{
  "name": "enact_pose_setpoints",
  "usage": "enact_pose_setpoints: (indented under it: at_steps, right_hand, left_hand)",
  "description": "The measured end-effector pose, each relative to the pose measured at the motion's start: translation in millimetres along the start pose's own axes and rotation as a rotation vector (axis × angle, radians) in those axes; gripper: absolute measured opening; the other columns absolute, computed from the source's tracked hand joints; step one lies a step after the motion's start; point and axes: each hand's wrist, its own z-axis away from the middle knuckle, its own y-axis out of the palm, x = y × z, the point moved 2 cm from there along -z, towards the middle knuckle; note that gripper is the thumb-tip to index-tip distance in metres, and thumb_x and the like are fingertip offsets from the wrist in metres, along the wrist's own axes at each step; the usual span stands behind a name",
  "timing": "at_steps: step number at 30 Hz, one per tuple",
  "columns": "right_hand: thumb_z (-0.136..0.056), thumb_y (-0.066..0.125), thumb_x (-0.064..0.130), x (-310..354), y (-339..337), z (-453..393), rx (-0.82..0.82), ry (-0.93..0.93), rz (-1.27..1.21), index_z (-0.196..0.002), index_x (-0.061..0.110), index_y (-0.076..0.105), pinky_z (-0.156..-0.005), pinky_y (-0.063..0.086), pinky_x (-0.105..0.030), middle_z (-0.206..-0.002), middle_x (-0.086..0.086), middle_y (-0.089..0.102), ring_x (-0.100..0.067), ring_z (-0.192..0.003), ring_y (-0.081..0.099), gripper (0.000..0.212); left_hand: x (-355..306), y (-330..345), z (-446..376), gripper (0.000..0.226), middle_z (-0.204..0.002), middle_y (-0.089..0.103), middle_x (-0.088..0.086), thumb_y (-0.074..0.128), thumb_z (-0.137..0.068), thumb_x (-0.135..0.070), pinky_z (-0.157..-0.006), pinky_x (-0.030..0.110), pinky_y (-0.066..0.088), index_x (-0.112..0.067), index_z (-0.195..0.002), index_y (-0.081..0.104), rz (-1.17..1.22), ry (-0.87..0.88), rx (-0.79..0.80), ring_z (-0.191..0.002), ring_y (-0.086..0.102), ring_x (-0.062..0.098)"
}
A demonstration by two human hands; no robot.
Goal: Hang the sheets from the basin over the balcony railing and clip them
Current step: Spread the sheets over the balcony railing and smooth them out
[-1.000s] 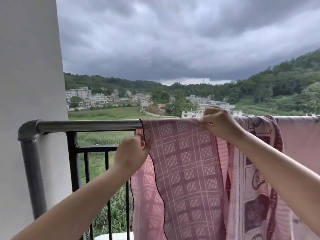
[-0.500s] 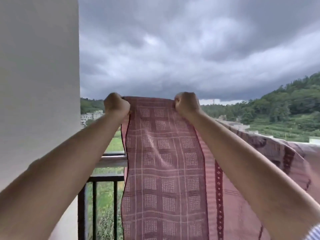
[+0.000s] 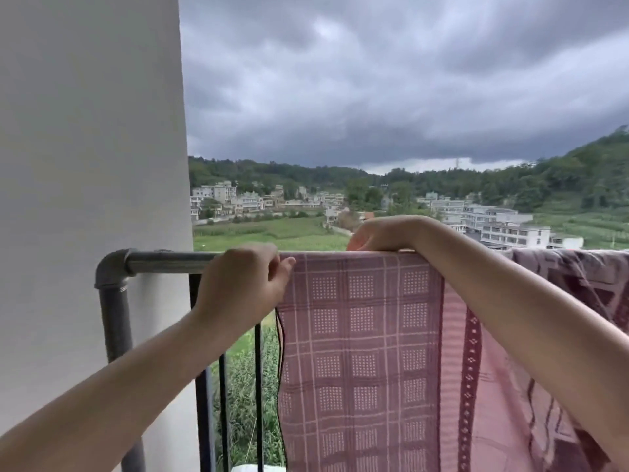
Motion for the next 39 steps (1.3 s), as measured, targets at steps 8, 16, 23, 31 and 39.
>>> enact_pose_setpoints:
  at_steps: [8,16,23,31,39]
  right_hand:
    - [-0.082,0.058,0.028,38.4,-3.5,55.8,-0.508,-0.253,0.063,-0.101,0.009,0.066,-0.084,0.049,-0.023,-0.1,-0.007,0.07,-0.013,-0.081,0.061,0.028]
    - [-0.074,0.065,0.017,19.6,24.0,77.8,-0.791,-0.399,0.24,-0.069,0.001,0.07,-0.069,0.056,-0.03,-0.069,-0.012,0.068,-0.017,-0.064,0.061,0.016]
    - [-0.086,0.049,0.012,88.7,-30.3,6.2,-0.911,-0.123,0.297,-0.088,0.004,0.068,-0.07,0.054,-0.035,-0.089,-0.015,0.068,-0.031,-0.083,0.064,0.02]
    - [-0.087,0.043,-0.002,150.2,-37.1,-103.8,-0.666,0.051,0.152,-0.104,-0.007,0.059,-0.077,0.051,-0.033,-0.105,-0.022,0.064,-0.031,-0.095,0.062,0.024]
    - [-0.093,0.037,0.01,140.1,14.4,-94.2,0.093,-0.01,0.024,-0.114,-0.006,0.052,-0.088,0.049,-0.03,-0.116,-0.015,0.058,-0.025,-0.097,0.058,0.03]
  left_hand:
    - [1.7,25.3,25.1,0.02,-0.075,0.067,0.008,0.051,-0.09,-0.02,-0.054,0.021,0.043,-0.003,-0.087,0.063,0.338,-0.25,0.066,-0.06,0.058,0.016]
    - [-4.9,3.8,6.7,0.015,-0.053,0.044,-0.003,0.047,-0.092,-0.012,-0.043,0.022,0.04,-0.007,-0.08,0.055,0.535,-0.248,-0.066,-0.043,0.041,0.008]
    - [52.2,-45.6,-55.8,0.022,-0.093,0.066,0.022,0.048,-0.09,-0.011,-0.068,0.024,0.035,0.006,-0.095,0.061,0.261,-0.354,-0.205,-0.088,0.059,0.034]
    - [152.2,-41.7,-120.9,0.019,-0.094,0.067,0.025,0.056,-0.081,-0.004,-0.071,0.035,0.048,0.01,-0.091,0.065,-0.166,-0.531,0.003,-0.088,0.063,0.037]
    - [133.2,-23.3,-73.8,0.019,-0.087,0.069,0.017,0.053,-0.085,-0.018,-0.07,0.03,0.044,-0.004,-0.084,0.067,-0.036,-0.361,0.231,-0.076,0.061,0.026]
